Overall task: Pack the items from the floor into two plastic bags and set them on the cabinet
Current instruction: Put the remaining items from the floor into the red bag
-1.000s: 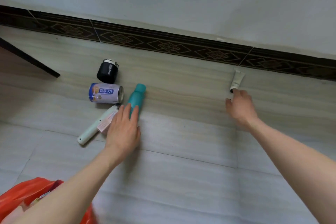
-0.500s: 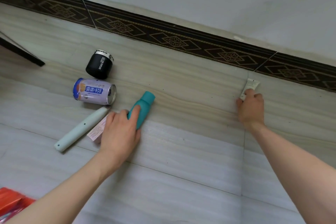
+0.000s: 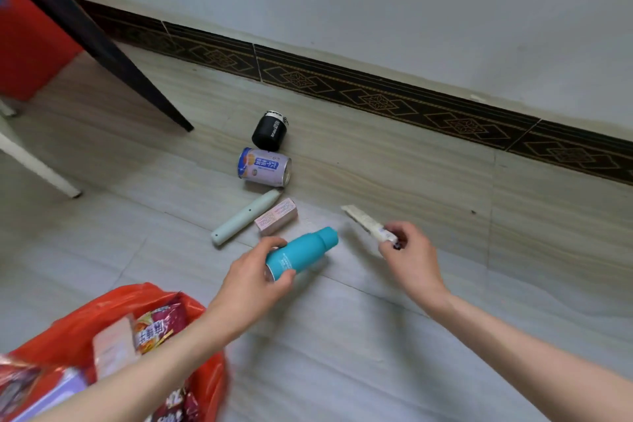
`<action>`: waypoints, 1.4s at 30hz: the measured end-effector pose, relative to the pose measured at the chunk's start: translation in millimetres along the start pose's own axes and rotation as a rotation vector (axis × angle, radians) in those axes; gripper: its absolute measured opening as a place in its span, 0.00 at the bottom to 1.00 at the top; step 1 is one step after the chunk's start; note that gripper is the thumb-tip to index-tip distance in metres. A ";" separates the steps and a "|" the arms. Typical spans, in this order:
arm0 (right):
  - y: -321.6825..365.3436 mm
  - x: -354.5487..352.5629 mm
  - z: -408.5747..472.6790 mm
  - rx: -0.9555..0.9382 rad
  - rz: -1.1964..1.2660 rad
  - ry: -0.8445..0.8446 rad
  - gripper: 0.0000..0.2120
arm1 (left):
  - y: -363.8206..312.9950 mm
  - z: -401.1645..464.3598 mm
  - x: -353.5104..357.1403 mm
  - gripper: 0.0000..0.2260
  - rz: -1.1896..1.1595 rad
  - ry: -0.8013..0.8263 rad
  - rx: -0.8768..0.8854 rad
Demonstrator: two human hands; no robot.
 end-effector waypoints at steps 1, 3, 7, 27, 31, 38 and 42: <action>13.7 14.5 -18.1 -0.008 0.035 0.066 0.12 | 3.2 -16.5 -17.2 0.17 0.001 -0.023 0.017; 38.4 40.5 -53.2 -0.018 0.087 0.174 0.12 | 13.0 -53.1 -51.4 0.16 0.016 -0.090 0.035; 69.6 87.4 -135.7 -0.057 0.138 0.373 0.11 | 57.8 -138.3 -113.7 0.14 -0.040 -0.274 -0.096; 115.3 260.0 -159.6 -0.228 -0.105 0.588 0.06 | 228.1 -229.2 -123.5 0.17 -0.416 -0.583 -0.438; 117.9 261.7 -163.1 -0.264 -0.109 0.636 0.11 | 228.1 -232.1 -118.1 0.16 -0.566 -0.624 -0.428; 116.3 219.2 -157.0 -0.312 -0.180 0.600 0.11 | 209.7 -221.0 -108.1 0.06 0.030 -0.272 -0.395; 111.0 182.3 -125.9 -0.367 -0.379 0.524 0.14 | 175.1 -194.5 -116.1 0.15 0.256 -0.153 -0.229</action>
Point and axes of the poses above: each hand's wrist, its own z-axis towards the middle knuckle, its own x-axis out of the palm, y = z × x, the point moved 6 cm from there along z, towards the middle knuckle, and after that the axes turned 8 degrees about y, right-handed, at the moved point
